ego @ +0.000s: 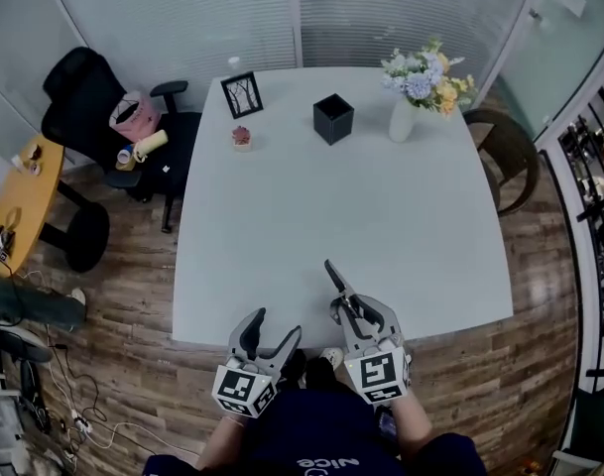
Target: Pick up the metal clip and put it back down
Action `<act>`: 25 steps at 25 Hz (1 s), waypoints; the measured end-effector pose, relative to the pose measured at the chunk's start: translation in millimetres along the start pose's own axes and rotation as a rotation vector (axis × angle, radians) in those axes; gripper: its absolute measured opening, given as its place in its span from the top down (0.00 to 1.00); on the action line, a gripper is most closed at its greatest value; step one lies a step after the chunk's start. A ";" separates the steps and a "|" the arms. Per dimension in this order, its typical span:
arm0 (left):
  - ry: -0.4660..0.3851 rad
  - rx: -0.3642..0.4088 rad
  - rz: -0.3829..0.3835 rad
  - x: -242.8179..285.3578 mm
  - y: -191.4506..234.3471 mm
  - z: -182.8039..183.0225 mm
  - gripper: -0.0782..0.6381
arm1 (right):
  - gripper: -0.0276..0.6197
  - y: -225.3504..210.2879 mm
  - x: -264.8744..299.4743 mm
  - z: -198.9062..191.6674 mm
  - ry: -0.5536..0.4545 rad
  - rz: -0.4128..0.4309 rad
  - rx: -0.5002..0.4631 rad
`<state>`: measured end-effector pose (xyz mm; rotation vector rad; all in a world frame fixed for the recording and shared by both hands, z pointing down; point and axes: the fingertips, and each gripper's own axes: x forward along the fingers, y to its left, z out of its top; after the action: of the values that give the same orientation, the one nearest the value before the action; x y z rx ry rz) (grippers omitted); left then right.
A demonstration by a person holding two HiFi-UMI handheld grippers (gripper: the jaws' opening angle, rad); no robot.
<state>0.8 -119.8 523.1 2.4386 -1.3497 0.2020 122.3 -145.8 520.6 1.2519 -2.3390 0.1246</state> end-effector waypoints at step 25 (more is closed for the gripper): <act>-0.060 -0.007 0.044 11.2 101.9 25.5 0.45 | 0.79 8.0 162.6 25.2 0.119 0.093 -0.209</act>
<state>-80.1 -187.7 525.9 2.4292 -1.4273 0.1358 30.8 -272.3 573.2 1.0078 -2.2426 -0.0149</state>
